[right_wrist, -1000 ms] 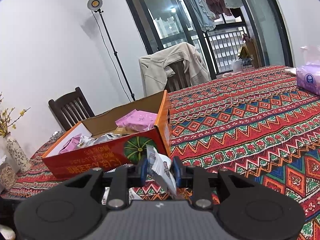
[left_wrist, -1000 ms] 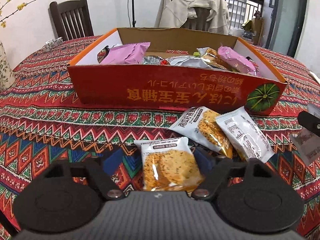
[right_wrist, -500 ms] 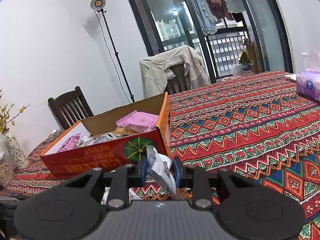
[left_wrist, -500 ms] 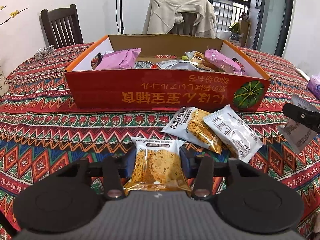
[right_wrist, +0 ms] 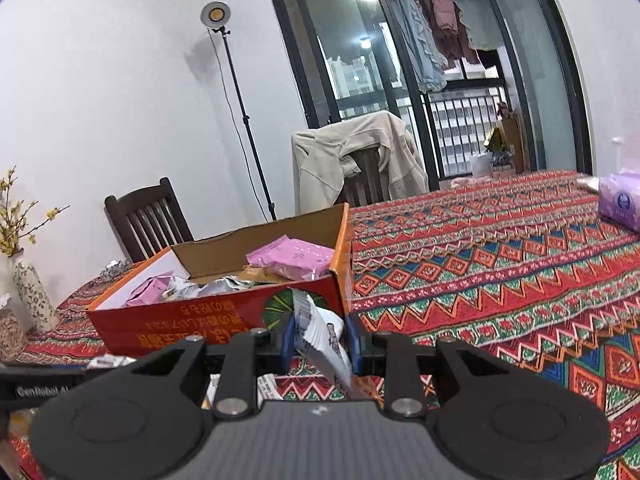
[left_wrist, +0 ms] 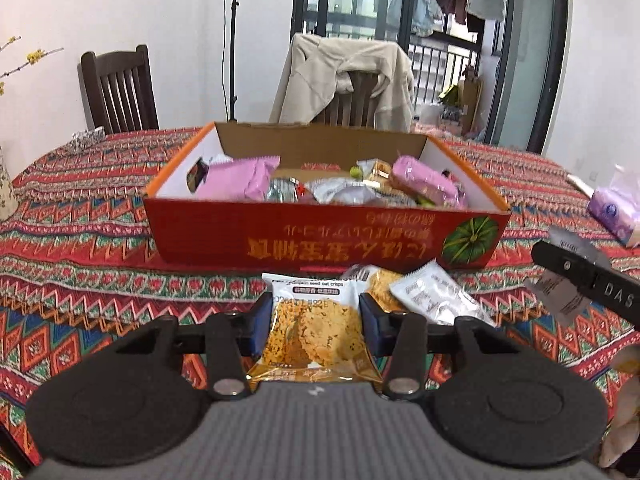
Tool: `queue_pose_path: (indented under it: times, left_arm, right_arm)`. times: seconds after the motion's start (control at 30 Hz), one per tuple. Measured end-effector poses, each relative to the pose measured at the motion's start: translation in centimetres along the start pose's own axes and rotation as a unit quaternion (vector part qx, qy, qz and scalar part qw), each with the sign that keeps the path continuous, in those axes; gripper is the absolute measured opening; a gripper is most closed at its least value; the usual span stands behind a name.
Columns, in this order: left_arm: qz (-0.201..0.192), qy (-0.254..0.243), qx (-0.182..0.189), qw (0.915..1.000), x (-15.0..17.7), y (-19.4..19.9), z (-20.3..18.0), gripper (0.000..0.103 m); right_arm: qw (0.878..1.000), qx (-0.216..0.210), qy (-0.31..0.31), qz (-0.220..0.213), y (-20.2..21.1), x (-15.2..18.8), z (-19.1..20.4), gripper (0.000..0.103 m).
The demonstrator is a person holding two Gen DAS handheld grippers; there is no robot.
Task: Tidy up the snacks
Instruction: 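Carry the white sachet and cracker packet over the orange box and lower them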
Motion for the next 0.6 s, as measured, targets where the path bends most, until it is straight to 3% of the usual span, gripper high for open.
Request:
queue_pose_path:
  times: [0.6]
  left_arm:
    - [-0.066,0.02,-0.014,0.9975,-5.6,1.2,4.0,0.046]
  right_arm:
    - [0.997,-0.037,0.055,-0.039,-0.3,-4.3,6.5,0.026]
Point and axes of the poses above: each gripper's, at about its wrist camera, not at the fingertips, and y roughly against the way its jaws point, z to its left, x to its underside, the point moved 10 cm from there along -y, roughly the way its jaws point, and after that the axes turned 15 degrees about -y, right-handed, at the moved point
